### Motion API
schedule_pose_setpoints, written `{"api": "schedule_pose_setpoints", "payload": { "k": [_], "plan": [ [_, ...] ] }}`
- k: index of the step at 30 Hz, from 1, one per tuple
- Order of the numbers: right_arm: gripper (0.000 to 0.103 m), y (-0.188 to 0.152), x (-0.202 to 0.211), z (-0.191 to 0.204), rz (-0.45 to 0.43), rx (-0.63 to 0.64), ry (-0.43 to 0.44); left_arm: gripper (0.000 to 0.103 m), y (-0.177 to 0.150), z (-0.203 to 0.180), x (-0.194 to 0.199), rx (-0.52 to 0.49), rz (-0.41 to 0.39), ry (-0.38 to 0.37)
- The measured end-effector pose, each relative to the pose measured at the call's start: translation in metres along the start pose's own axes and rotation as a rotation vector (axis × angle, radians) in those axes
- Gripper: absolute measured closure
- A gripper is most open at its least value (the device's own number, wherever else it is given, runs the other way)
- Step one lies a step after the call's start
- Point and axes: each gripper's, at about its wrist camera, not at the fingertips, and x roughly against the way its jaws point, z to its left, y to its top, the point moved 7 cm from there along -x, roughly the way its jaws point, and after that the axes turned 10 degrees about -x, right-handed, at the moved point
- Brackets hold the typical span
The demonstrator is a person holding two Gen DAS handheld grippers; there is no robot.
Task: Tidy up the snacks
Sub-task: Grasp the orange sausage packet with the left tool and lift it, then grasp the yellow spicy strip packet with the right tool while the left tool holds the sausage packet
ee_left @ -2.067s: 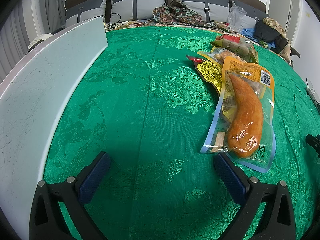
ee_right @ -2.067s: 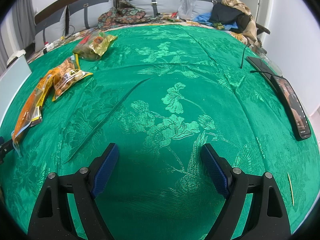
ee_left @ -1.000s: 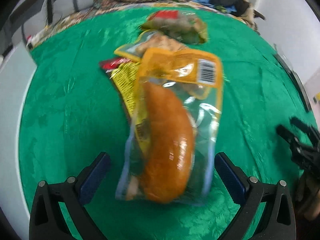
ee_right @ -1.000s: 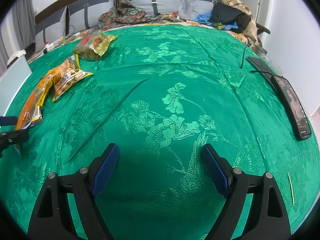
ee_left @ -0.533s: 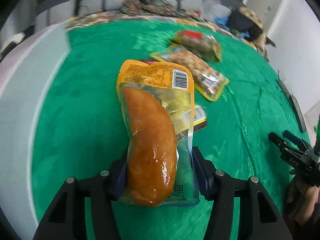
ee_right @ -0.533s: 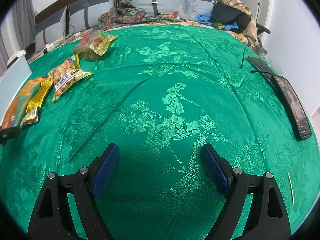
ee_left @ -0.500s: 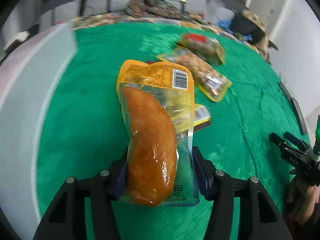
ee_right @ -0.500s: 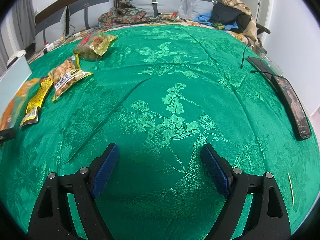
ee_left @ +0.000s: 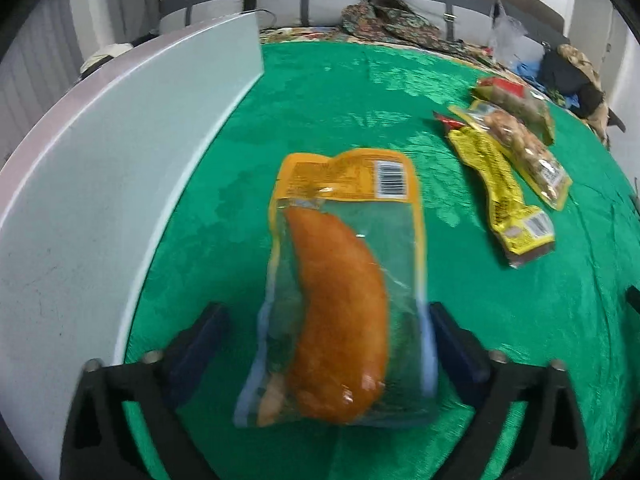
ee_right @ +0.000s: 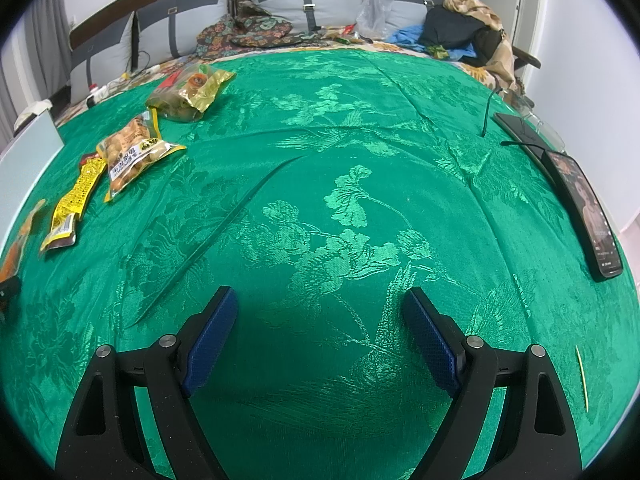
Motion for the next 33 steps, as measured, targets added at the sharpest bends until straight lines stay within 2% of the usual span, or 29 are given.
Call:
{"api": "schedule_pose_setpoints", "payload": {
  "k": [10,33],
  "plan": [
    [0.015,0.0001,0.0001,0.0002,0.0,0.0,0.001,0.0,0.0051,-0.0007,-0.0059,-0.018,-0.044,0.001],
    [0.015,-0.0001,0.0,0.0008,0.0,-0.001,0.001,0.0,0.0049,-0.0002,-0.0045,-0.017,-0.046,0.004]
  ]
}}
